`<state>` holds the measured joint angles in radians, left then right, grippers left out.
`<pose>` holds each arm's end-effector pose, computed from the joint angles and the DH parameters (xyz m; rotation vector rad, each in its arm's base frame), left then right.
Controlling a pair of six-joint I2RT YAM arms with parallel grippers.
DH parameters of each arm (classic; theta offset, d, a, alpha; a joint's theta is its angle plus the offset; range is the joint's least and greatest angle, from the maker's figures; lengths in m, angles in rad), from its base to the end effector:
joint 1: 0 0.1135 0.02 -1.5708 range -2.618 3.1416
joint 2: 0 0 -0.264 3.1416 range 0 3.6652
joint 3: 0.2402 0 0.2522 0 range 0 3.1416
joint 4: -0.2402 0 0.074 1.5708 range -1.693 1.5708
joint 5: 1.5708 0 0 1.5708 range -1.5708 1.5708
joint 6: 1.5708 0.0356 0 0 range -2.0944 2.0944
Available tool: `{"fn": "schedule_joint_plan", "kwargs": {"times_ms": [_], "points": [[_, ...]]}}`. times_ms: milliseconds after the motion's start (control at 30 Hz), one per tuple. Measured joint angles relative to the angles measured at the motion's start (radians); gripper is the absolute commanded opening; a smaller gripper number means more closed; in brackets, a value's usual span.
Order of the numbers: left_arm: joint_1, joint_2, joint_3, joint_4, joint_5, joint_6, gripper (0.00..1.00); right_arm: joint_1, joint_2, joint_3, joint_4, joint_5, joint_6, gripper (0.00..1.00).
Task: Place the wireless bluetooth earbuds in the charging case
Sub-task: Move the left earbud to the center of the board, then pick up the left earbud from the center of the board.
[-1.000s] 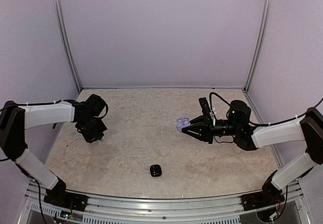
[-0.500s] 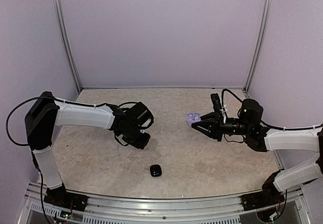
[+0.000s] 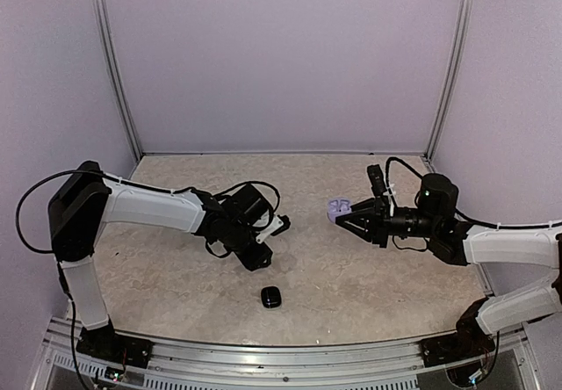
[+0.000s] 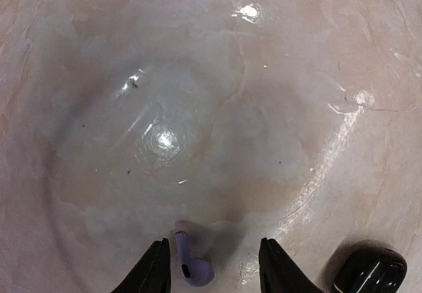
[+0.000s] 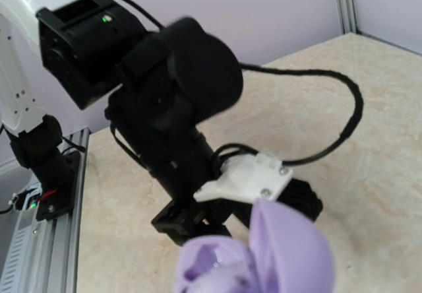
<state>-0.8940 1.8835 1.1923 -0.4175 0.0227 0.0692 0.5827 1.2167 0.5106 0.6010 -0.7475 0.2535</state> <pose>0.2355 -0.2945 0.1567 1.2631 2.4011 -0.2840 0.1982 0.1596 0.2373 -0.8726 1.5824 1.2335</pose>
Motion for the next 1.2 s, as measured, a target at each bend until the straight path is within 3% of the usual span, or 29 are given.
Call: {"fn": "schedule_joint_plan", "kwargs": {"times_ms": [133, 233, 400, 600, 800, 1200], "points": [[-0.003, -0.015, -0.021, 0.080, -0.002, -0.007, 0.59, 0.000, -0.012, 0.000, -0.029, 0.001, -0.005, 0.00], [-0.002, -0.103, -0.140, 0.199, -0.023, -0.039, 0.62, -0.001, -0.033, -0.003, -0.035, 0.000, -0.014, 0.00], [-0.002, -0.339, -0.375, 0.433, -0.090, -0.124, 0.62, -0.001, -0.039, -0.006, -0.034, -0.033, -0.038, 0.00], [-0.002, -0.481, -0.614, 0.737, -0.127, -0.182, 0.60, -0.002, -0.038, -0.007, -0.027, -0.098, -0.086, 0.00], [-0.002, -0.481, -0.745, 0.919, -0.137, -0.185, 0.56, -0.002, -0.038, -0.010, -0.018, -0.132, -0.114, 0.00], [-0.003, -0.294, -0.755, 1.137, -0.112, -0.162, 0.52, -0.002, -0.038, -0.017, -0.002, -0.134, -0.117, 0.00]]}}
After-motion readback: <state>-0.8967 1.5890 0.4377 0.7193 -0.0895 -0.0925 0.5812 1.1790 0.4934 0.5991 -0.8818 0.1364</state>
